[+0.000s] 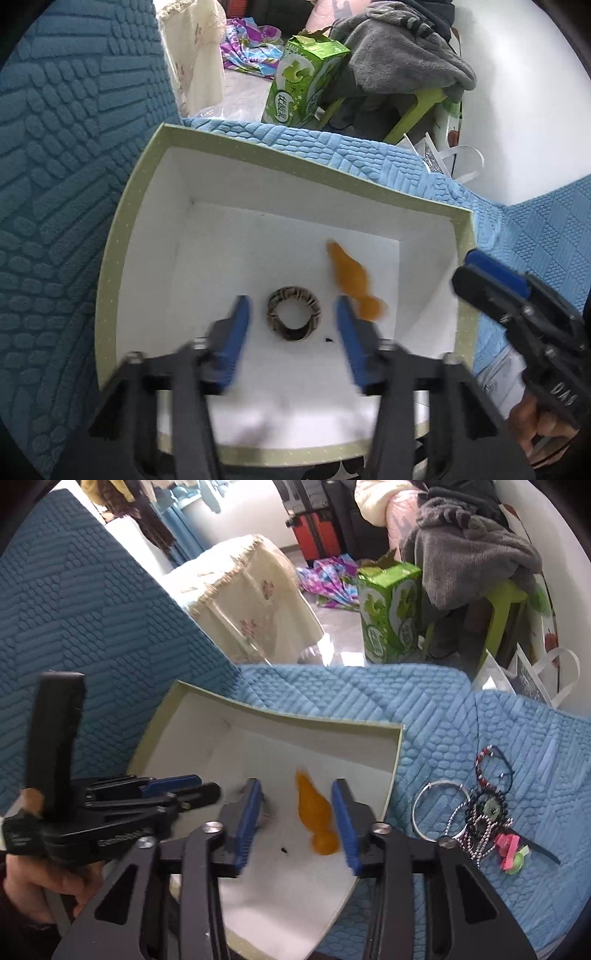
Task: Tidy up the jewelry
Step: 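Withdraw both open tools from the box back toward the jewelry pile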
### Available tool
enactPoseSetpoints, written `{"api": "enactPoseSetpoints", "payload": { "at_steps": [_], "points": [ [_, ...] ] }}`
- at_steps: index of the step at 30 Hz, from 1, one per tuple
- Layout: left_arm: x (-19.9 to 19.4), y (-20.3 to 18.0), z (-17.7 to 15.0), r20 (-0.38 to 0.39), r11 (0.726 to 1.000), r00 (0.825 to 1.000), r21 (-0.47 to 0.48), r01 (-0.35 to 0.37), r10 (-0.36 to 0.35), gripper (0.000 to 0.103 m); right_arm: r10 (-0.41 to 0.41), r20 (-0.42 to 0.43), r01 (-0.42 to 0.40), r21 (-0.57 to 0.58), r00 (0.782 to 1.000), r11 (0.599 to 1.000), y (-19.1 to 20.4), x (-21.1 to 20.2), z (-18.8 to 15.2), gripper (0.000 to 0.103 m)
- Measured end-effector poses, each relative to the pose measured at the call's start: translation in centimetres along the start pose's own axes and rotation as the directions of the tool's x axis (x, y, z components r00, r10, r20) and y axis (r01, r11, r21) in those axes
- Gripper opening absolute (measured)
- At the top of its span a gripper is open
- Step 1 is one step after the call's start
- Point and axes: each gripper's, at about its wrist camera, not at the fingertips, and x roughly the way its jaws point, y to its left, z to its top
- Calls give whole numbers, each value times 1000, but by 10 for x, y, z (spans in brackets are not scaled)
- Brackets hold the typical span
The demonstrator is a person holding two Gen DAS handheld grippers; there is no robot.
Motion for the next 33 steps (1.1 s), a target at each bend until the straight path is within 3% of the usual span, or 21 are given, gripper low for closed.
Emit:
{"api": "enactPoseSetpoints", "payload": {
  "at_steps": [5,11,15,21,24,33],
  "points": [
    [-26,-14,0,52,1000,999,18,11,-11,56,13,70,-12,-16,997,1000,-9,-40,9,40],
    [-62,-51,-10,166,999,985,16,46,-48,56,-7,178,17,-51,984,999,-24,-95,9,40],
    [-80,-83,-20,251,998,967,59,22,-36,56,-15,234,30,-62,972,998,-40,-129,1,40],
    [-95,-111,-32,348,995,933,67,72,-91,56,-44,322,61,-42,946,997,-70,-172,-24,40],
    [-96,-129,-41,388,993,916,89,76,-105,56,-75,348,92,-31,934,995,-85,-182,-40,40],
    [-71,-166,-71,429,985,887,95,142,-169,56,-147,378,137,54,914,989,-134,-182,-94,40]
  ]
}}
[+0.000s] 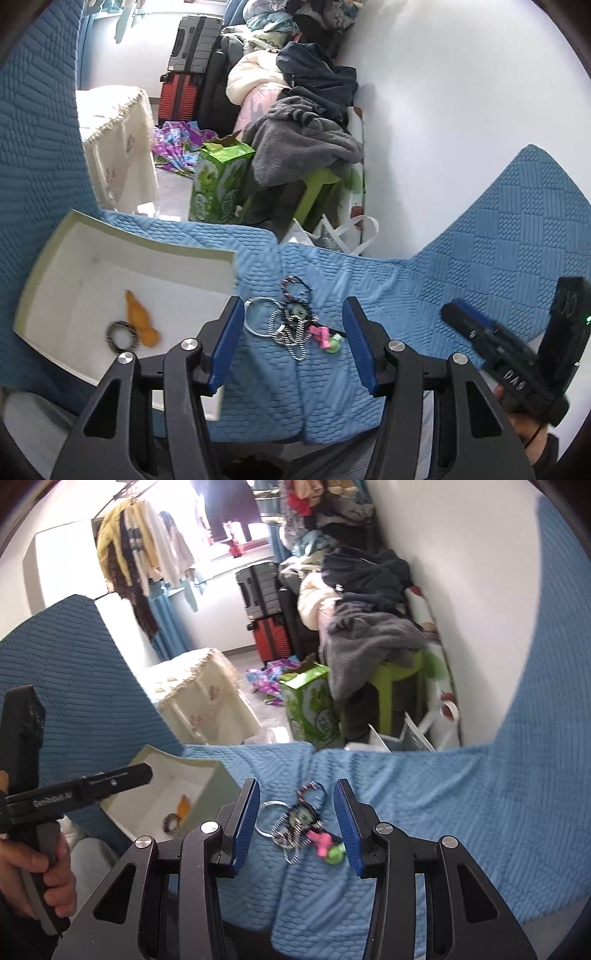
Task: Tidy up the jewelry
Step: 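Withdraw both open tools from the box back toward the jewelry pile, then grasp the pink clip with the left tool while the right tool grasps the green charm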
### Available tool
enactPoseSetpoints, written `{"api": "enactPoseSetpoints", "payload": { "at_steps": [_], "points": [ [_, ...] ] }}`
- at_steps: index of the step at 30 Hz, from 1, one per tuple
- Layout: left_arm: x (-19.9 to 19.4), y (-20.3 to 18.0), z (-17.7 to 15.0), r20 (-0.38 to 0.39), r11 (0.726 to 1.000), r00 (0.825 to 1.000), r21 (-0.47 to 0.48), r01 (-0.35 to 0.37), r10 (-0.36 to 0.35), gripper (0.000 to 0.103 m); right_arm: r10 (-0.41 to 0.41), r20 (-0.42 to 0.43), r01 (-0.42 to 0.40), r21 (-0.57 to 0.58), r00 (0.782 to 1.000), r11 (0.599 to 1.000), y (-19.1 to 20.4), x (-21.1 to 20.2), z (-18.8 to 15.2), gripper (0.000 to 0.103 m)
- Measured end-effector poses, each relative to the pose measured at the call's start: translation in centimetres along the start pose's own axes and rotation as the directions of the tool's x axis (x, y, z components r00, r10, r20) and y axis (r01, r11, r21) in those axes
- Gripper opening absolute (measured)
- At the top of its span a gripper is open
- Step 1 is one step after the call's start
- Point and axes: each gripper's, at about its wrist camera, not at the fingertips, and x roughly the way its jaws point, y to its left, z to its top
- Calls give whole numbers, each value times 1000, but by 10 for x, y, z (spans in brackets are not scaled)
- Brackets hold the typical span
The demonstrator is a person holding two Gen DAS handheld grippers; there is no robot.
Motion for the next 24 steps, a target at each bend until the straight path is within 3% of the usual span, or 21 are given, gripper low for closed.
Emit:
{"api": "enactPoseSetpoints", "payload": {
  "at_steps": [10,14,18,24],
  "points": [
    [39,-15,-36,-85,999,996,37,22,-18,55,4,-29,-1,105,1000,995,-38,31,-50,39],
    [55,-23,-40,-101,998,995,54,27,-21,55,13,-83,-1,143,996,990,-56,43,-69,38],
    [75,-27,-51,-116,998,993,52,43,-37,49,15,-142,3,125,990,992,-59,57,-77,38],
    [120,-22,-65,-174,998,983,20,66,-62,37,66,-224,-40,119,972,992,-63,90,-84,26]
  ]
}}
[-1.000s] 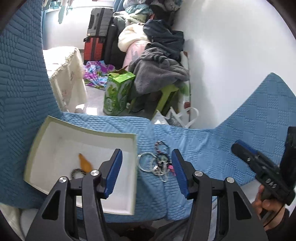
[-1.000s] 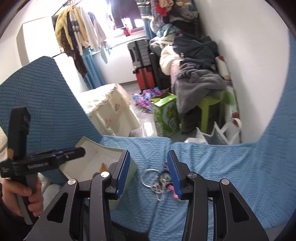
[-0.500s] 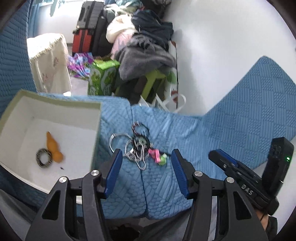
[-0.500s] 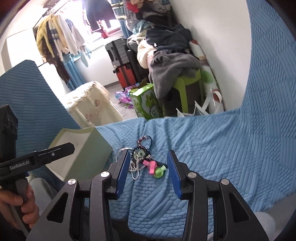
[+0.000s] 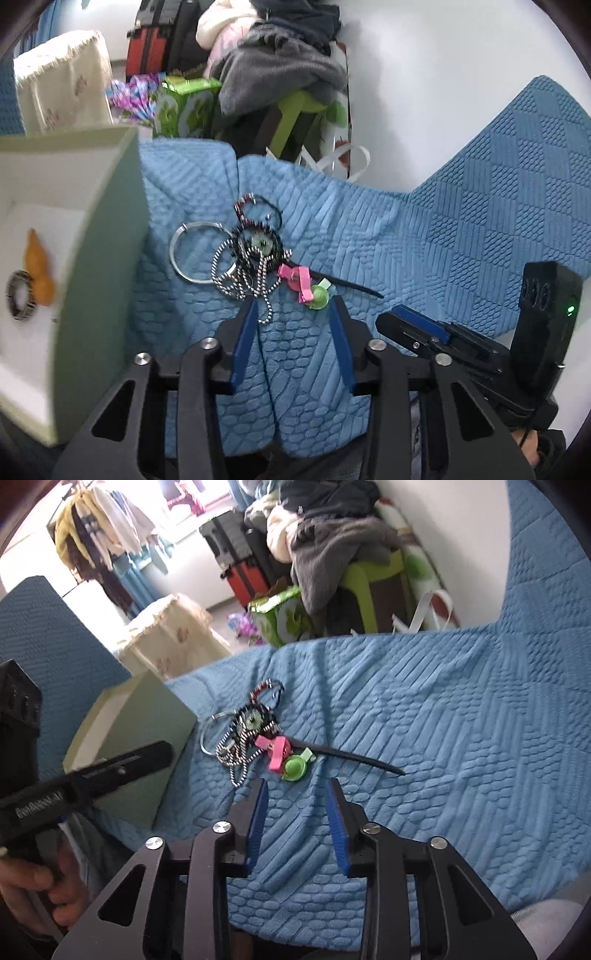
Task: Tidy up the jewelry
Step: 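Grasp the pink clip with the left tool while the right tool grasps the green charm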
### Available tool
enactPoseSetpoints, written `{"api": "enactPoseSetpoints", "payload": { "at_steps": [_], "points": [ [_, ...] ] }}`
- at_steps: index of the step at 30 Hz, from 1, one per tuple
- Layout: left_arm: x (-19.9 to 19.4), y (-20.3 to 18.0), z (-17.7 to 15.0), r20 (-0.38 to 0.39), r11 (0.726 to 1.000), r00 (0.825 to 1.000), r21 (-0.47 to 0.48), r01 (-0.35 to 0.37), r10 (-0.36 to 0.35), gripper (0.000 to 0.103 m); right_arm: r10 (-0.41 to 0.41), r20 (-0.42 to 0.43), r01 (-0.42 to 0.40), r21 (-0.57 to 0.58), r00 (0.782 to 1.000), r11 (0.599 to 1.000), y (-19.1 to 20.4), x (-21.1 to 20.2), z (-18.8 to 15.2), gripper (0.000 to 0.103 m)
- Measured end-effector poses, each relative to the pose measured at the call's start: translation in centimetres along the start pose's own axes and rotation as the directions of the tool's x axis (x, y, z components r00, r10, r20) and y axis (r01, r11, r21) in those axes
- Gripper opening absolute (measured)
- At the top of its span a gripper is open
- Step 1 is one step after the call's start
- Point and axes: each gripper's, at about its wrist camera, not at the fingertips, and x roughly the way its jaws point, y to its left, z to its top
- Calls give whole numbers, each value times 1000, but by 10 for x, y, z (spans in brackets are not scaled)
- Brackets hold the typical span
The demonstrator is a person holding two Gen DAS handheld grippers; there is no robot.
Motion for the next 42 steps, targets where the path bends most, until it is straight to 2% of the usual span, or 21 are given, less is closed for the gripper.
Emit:
{"api": "enactPoseSetpoints", "payload": {
  "at_steps": [8,12,16,24,26,29,33,42],
  "points": [
    [41,6,9,-38,1000,999,-27,10,-11,32,7,-64,-9,-39,998,999,-8,33,6,19],
    [52,7,18,-44,1000,999,-29,9,-10,30,32,-71,-38,-87,997,995,-2,42,6,18],
    [65,5,22,-68,1000,998,-22,8,-10,26,9,-89,-22,-142,996,990,3,53,6,18],
    [80,3,27,-108,1000,994,1,8,-8,26,-3,-100,-15,-181,995,983,8,64,8,19],
    [81,3,26,-106,1000,994,2,8,-8,25,-17,-109,-4,-191,994,982,8,68,8,20],
    [84,2,25,-108,1000,994,17,-11,12,12,1,-112,-22,-185,994,982,7,71,9,20],
    [81,3,26,-93,1000,996,6,-1,1,7,24,-111,-42,-157,993,987,2,71,11,17],
    [67,1,24,-60,999,998,-8,35,-35,2,18,-99,-30,-126,995,992,-1,65,13,15]
  ]
}}
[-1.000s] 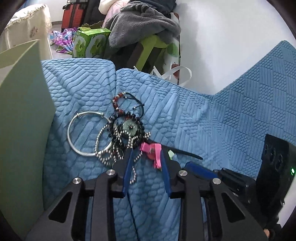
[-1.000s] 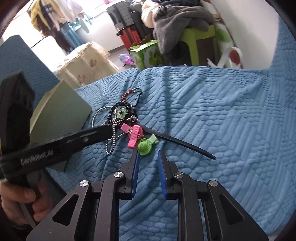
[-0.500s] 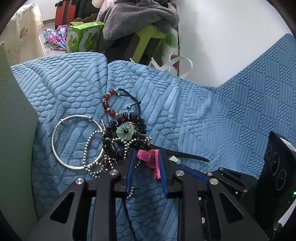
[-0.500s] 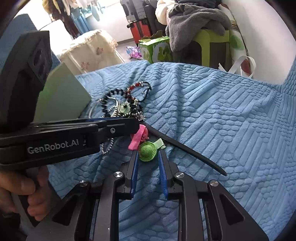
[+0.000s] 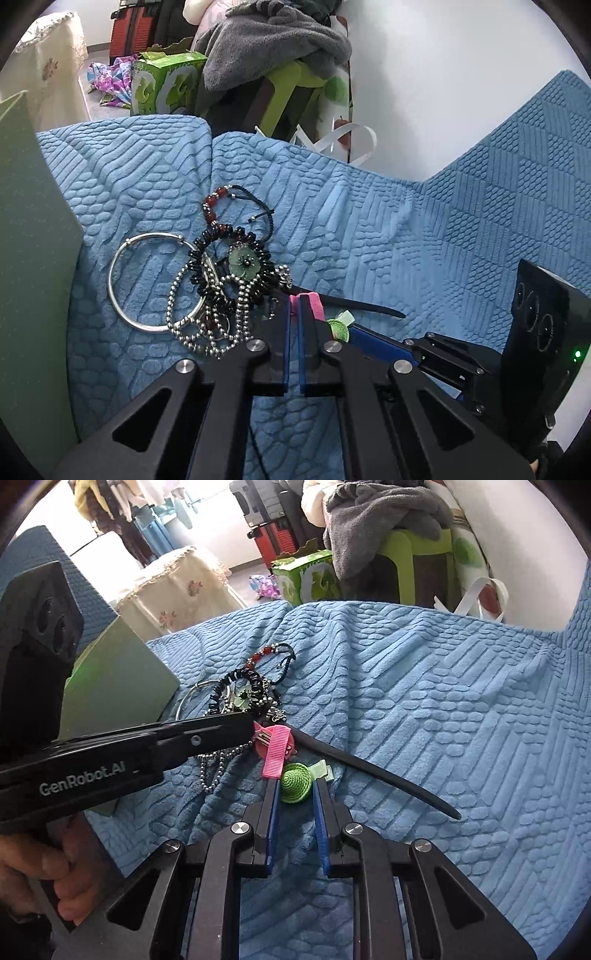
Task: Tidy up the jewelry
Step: 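Grasp the pink clip with the left tool while the right tool grasps the green charm, then carry the pink clip and green charm into the box and release them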
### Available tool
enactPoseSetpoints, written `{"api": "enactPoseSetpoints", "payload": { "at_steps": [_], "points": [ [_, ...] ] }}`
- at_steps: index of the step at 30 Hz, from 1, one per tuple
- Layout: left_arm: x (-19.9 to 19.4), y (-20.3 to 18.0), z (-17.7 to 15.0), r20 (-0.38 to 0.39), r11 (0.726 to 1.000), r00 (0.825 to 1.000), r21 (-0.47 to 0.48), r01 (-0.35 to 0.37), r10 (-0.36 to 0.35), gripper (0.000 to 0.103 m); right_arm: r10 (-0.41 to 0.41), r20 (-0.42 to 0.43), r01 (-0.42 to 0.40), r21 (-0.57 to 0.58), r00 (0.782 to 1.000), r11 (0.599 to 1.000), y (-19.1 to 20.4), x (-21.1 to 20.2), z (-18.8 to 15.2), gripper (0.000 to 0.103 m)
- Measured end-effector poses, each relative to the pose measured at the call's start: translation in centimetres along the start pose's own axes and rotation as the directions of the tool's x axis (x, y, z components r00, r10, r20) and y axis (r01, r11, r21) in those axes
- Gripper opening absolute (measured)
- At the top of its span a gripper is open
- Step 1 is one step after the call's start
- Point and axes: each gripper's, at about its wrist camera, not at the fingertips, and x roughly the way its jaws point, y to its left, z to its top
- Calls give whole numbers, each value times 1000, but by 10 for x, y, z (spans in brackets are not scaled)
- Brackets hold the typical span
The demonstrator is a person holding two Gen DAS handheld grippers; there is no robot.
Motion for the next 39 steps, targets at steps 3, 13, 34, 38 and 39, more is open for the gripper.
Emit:
{"api": "enactPoseSetpoints", "payload": {
  "at_steps": [3,13,34,38,39],
  "points": [
    [-7,2,-3,3,1000,1000,-23,12,-12,1,-3,13,3,11,1000,1000,-1,-8,-2,14],
    [-28,6,-19,12,999,1000,-44,16,-16,1,-30,32,28,54,999,998,-1,-30,-11,14],
    [-110,9,-28,58,999,998,-22,24,-23,1,-114,57,106,129,992,986,36,-83,-17,14],
    [-133,3,-16,87,1000,996,4,4,-5,1,-131,91,119,121,987,985,49,-101,-5,14],
    [-140,1,-13,96,1000,995,11,1,-2,1,-133,98,121,122,986,985,53,-105,0,14]
  ]
}}
